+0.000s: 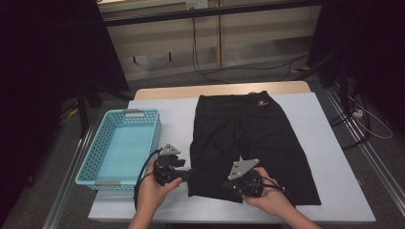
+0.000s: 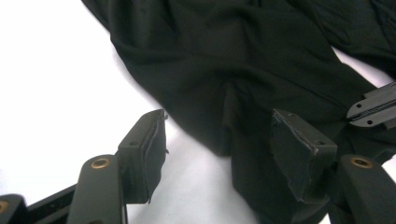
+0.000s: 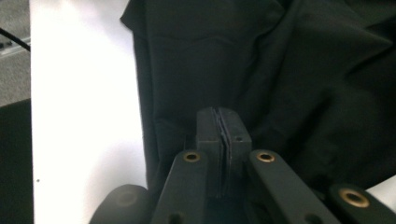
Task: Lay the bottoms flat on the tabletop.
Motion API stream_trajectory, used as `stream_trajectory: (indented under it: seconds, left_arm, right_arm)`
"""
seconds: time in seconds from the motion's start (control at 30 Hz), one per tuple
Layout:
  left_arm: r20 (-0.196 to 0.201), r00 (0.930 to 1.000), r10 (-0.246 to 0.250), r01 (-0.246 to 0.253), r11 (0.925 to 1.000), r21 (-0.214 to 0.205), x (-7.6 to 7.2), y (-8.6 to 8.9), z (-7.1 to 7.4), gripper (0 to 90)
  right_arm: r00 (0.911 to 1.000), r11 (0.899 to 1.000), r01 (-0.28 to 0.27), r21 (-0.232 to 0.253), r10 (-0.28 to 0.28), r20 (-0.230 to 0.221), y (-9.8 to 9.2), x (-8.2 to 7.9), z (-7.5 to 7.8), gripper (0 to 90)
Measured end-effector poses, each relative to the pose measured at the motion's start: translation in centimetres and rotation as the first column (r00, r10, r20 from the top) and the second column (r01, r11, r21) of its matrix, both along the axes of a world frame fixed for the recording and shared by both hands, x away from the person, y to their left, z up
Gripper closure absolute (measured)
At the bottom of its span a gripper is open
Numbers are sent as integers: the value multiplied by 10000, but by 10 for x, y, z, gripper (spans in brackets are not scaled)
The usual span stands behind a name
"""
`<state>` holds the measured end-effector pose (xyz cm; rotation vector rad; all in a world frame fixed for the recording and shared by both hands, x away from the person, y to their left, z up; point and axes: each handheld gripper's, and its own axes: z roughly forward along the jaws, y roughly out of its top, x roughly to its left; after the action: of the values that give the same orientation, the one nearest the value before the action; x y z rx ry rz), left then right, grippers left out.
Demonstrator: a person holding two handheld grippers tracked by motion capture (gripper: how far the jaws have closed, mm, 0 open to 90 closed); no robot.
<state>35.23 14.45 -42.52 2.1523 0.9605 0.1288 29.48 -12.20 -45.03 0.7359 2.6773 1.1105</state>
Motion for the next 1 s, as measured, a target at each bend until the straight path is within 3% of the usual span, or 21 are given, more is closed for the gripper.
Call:
stream_trajectory:
  seconds: [0.07, 0.13, 0.23, 0.3, 0.4, 0.5, 0.67, 0.83, 1.0]
  left_arm:
    - [50, 10000, 28, -28, 10000, 39, 1, 0, -1, 369]
    - [56, 10000, 65, -65, 10000, 32, 1, -1, -2, 367]
    - [63, 10000, 2, -3, 10000, 84, 1, -1, -2, 366]
    - [114, 9999, -8, 7, 10000, 93, 2, -1, -2, 360]
    - [71, 10000, 22, -23, 10000, 91, 3, -2, -4, 348]
    - [32, 10000, 19, -19, 9999, 103, 3, -3, -5, 348]
    - [-58, 10000, -14, 14, 10000, -85, 2, -1, -4, 386]
    - [-138, 9999, -8, 4, 9996, -266, 0, 2, -1, 416]
    - [-438, 9990, -104, 100, 9999, -90, -2, -2, -7, 470]
  right_arm:
    - [9999, 9998, 76, 180, -73, -155, 0, 1, 0, 900]
    - [9999, 9999, 139, 13, -139, 11, 1, 1, 0, 900]
    - [9980, 9975, 638, 290, -638, -2, -5, 6, 4, 900]
    - [9922, 9893, 1211, 819, -1182, -398, -15, 13, 4, 900]
    - [9841, 9815, 1745, 790, -1712, -470, -24, 18, -1, 881]
    - [9844, 9829, 1759, 552, -1757, -92, -23, 16, -1, 812]
    - [9889, 9870, 1421, 755, -1449, 335, -18, 10, 7, 710]
    - [9922, 9894, 1110, 939, -1158, 465, -13, 2, 12, 590]
    - [9982, 9940, 503, 967, -533, 288, -7, -10, 12, 587]
